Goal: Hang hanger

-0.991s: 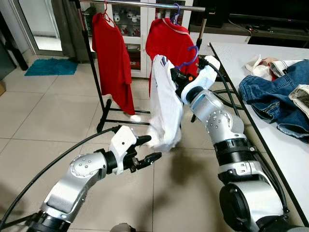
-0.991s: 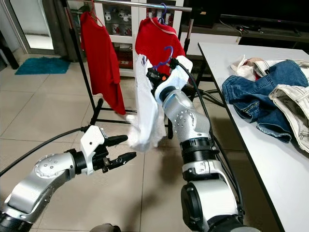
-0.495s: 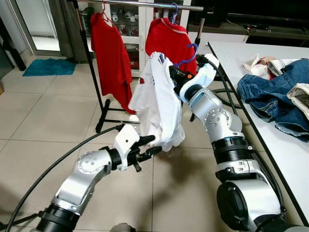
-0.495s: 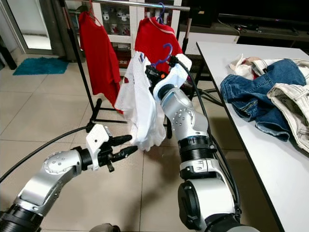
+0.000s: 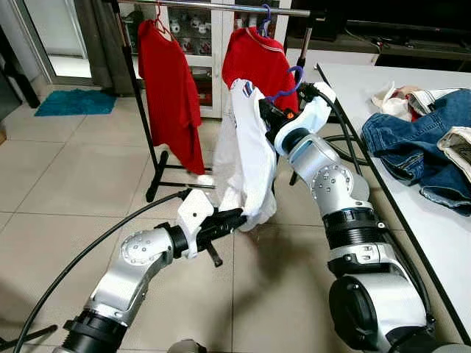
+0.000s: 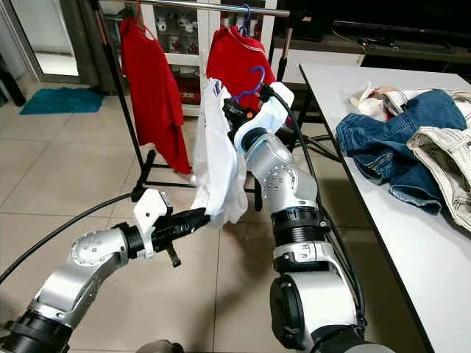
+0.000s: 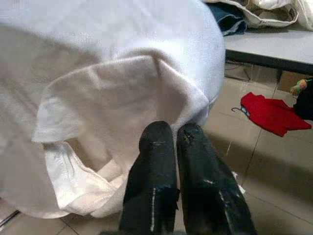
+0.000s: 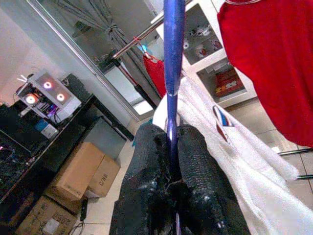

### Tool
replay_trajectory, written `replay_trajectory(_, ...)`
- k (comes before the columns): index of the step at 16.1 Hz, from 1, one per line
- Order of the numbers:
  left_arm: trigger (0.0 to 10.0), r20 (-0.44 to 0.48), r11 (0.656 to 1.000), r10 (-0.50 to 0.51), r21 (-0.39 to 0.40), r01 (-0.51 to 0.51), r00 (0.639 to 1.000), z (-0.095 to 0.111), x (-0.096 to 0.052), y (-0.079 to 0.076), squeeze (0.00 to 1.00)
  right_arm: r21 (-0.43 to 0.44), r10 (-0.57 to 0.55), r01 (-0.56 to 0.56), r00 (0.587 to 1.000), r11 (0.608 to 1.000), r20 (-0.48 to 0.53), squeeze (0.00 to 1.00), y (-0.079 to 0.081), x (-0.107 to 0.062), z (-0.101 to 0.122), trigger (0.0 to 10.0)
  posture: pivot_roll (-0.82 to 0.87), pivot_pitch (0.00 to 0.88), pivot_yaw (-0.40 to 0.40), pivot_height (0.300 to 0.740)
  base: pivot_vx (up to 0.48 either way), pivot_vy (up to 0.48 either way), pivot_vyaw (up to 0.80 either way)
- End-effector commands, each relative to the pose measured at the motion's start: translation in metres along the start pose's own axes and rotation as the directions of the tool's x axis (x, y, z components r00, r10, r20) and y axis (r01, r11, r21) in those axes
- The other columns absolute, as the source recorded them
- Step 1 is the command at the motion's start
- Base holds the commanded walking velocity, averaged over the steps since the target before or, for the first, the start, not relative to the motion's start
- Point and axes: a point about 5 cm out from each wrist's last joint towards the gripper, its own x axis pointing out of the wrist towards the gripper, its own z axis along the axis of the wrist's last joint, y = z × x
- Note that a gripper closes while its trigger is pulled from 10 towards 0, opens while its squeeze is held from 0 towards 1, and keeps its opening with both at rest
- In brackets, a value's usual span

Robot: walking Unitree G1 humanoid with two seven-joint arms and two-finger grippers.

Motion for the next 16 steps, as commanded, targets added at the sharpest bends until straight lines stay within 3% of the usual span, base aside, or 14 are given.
replay_trajectory(1, 0.0, 0.014, 1.000, -0.003, 0.011, 0.003, 1.000, 0.004, 0.001, 0.002, 0.00, -0.013, 0.038, -0.038, 0.999, 0.999, 0.029, 0.00, 0.011, 0.003, 0.011, 10.0, 0.07, 0.000, -0.039, 0.740, 0.000, 0.000, 0.00)
replay_trajectory(9, 0.0, 0.059, 0.998, -0.058, 0.023, 0.056, 0.997, 0.011, 0.009, -0.005, 0.00, 0.003, 0.001, -0.001, 0.998, 1.000, 0.055, 0.00, 0.008, 0.006, 0.014, 10.0, 0.07, 0.000, -0.041, 0.740, 0.000, 0.000, 0.00)
replay_trajectory(13, 0.0, 0.130, 0.984, -0.171, 0.081, 0.161, 0.977, 0.034, 0.020, -0.025, 0.00, -0.025, -0.045, 0.046, 0.998, 0.999, 0.041, 0.00, 0.001, 0.008, 0.007, 10.0, 0.07, 0.000, -0.042, 0.740, 0.000, 0.000, 0.00)
replay_trajectory(16, 0.0, 0.157, 0.975, -0.202, 0.121, 0.185, 0.967, 0.048, 0.022, -0.028, 0.00, -0.037, -0.082, 0.083, 0.996, 0.996, 0.020, 0.00, -0.008, 0.008, 0.000, 10.0, 0.07, 0.000, -0.046, 0.740, 0.000, 0.000, 0.00)
